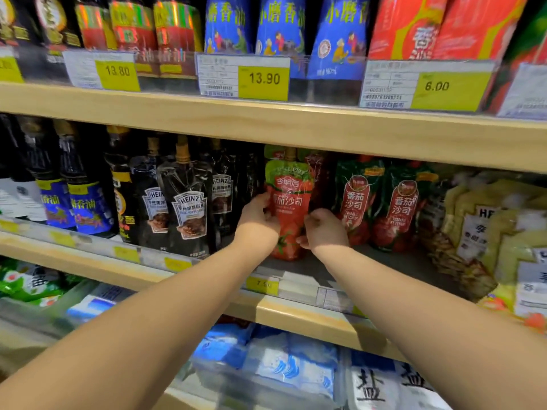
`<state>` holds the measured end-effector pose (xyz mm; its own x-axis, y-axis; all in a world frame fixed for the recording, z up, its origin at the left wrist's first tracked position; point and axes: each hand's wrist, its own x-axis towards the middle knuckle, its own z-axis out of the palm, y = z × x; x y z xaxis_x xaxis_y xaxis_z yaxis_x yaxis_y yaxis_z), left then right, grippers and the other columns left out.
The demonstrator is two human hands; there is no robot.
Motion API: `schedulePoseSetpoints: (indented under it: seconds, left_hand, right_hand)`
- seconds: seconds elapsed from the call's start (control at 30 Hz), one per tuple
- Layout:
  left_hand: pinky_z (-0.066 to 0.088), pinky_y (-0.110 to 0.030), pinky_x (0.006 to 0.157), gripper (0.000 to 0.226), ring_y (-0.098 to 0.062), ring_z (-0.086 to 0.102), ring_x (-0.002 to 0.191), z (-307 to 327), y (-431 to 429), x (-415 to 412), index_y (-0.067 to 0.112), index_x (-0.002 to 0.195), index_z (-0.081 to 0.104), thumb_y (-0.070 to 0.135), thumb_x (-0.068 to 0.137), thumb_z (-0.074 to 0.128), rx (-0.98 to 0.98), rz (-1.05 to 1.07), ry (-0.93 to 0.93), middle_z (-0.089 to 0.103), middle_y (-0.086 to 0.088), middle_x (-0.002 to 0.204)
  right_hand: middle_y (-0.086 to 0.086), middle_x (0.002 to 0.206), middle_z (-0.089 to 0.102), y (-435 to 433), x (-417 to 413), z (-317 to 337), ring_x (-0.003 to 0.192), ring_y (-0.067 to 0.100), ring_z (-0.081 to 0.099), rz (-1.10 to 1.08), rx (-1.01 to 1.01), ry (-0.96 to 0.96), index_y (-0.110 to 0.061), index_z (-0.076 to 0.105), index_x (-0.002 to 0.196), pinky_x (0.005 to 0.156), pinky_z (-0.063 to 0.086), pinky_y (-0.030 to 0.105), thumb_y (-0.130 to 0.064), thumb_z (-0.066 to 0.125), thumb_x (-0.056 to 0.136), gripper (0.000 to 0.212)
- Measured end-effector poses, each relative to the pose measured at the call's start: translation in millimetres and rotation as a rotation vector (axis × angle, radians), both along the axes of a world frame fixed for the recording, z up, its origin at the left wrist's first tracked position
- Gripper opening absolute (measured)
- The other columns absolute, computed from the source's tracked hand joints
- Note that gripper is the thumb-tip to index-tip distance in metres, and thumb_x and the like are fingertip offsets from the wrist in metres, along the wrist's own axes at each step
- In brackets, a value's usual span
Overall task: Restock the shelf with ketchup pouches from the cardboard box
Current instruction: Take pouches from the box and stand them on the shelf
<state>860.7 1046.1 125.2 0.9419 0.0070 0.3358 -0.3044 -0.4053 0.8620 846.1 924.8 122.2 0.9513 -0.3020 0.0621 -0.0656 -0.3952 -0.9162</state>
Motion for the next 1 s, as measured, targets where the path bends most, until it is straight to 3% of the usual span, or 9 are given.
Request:
schedulePoseSetpoints:
  seconds: [0.03,0.07,0.13,0.27,0.37,0.43,0.6,0.83,1.0]
  left_hand:
    - [0.048,-0.009,0.063,0.032,-0.001,0.055,0.071,-2.5,-1.3,-1.5,0.035,0.095,0.062,0.007,0.084,0.05,0.001,-0.001,0.007,0.057,0.01,0.093]
    - [0.051,-0.022,0.071,0.023,-0.015,0.061,0.076,-4.6,-2.9,-3.2,0.028,0.082,0.063,0.008,0.083,0.052,0.02,0.015,0.033,0.063,0.004,0.088]
    - [0.052,-0.037,0.079,0.01,-0.032,0.064,0.089,-7.0,-3.2,-4.4,0.011,0.083,0.066,0.009,0.08,0.056,0.096,0.053,0.102,0.069,-0.013,0.093]
    - [0.053,-0.034,0.082,0.032,-0.031,0.063,0.098,-17.4,0.9,0.9,0.01,0.109,0.061,0.012,0.077,0.058,0.324,0.008,0.26,0.065,-0.013,0.111]
    - [0.05,-0.033,0.082,0.037,-0.033,0.061,0.102,-15.1,-3.4,9.4,0.009,0.116,0.059,0.018,0.08,0.057,0.381,0.017,0.295,0.062,-0.016,0.117]
    - [0.049,-0.034,0.089,0.041,-0.034,0.059,0.108,-14.3,-8.5,14.3,0.009,0.122,0.056,0.017,0.082,0.056,0.386,-0.009,0.29,0.06,-0.016,0.122]
    - [0.045,-0.04,0.1,0.045,-0.033,0.053,0.118,-20.1,-21.2,28.6,0.011,0.131,0.047,0.016,0.087,0.047,0.413,-0.06,0.257,0.053,-0.015,0.132]
    - [0.045,-0.041,0.1,0.037,-0.031,0.055,0.114,-25.4,-37.6,46.0,0.014,0.124,0.052,0.022,0.088,0.047,0.425,-0.12,0.171,0.056,-0.012,0.127]
    - [0.046,-0.033,0.093,0.037,-0.029,0.056,0.112,-28.0,-44.3,48.6,0.016,0.125,0.052,0.025,0.09,0.047,0.468,-0.123,0.152,0.057,-0.01,0.127]
  right_hand:
    - [0.002,0.069,0.058,0.4,-1.5,-1.3,0.073,0.035,0.069,-0.012,0.012,0.001,-0.023,0.047,0.077,0.078,0.056,0.052,-0.021,0.043,0.094,0.017]
    - [0.004,0.073,0.062,1.0,-3.1,-1.8,0.077,0.036,0.069,-0.029,0.022,-0.001,-0.024,0.046,0.079,0.079,0.056,0.051,-0.021,0.045,0.092,0.013]
    - [0.014,0.094,0.066,3.3,-7.2,-2.2,0.089,0.036,0.067,-0.054,0.021,0.016,-0.021,0.046,0.091,0.082,0.055,0.05,-0.018,0.046,0.088,0.005]
    - [0.012,0.12,0.059,10.4,-12.0,0.1,0.085,0.024,0.061,-0.009,-0.052,0.096,-0.013,0.048,0.125,0.068,0.049,0.029,-0.013,0.043,0.088,0.037]
    - [0.011,0.133,0.052,9.5,-10.3,1.7,0.106,0.028,0.056,0.033,-0.121,0.116,-0.012,0.041,0.135,0.076,0.039,0.024,-0.017,0.04,0.092,0.044]
    - [0.012,0.137,0.049,5.7,-6.2,2.5,0.117,0.031,0.051,0.035,-0.167,0.127,-0.012,0.041,0.135,0.081,0.037,0.024,-0.019,0.037,0.093,0.043]
    - [0.018,0.131,0.053,-1.6,11.1,3.8,0.117,0.036,0.051,0.045,-0.153,0.095,-0.006,0.049,0.126,0.103,0.041,0.041,-0.019,0.038,0.093,0.038]
    - [0.018,0.118,0.06,-13.4,27.9,0.7,0.106,0.036,0.057,0.026,-0.195,0.074,-0.006,0.056,0.113,0.094,0.046,0.04,-0.022,0.039,0.094,0.03]
    - [0.02,0.116,0.062,-20.9,30.1,-1.2,0.105,0.038,0.057,-0.004,-0.218,0.076,-0.003,0.058,0.11,0.093,0.046,0.04,-0.018,0.037,0.094,0.03]
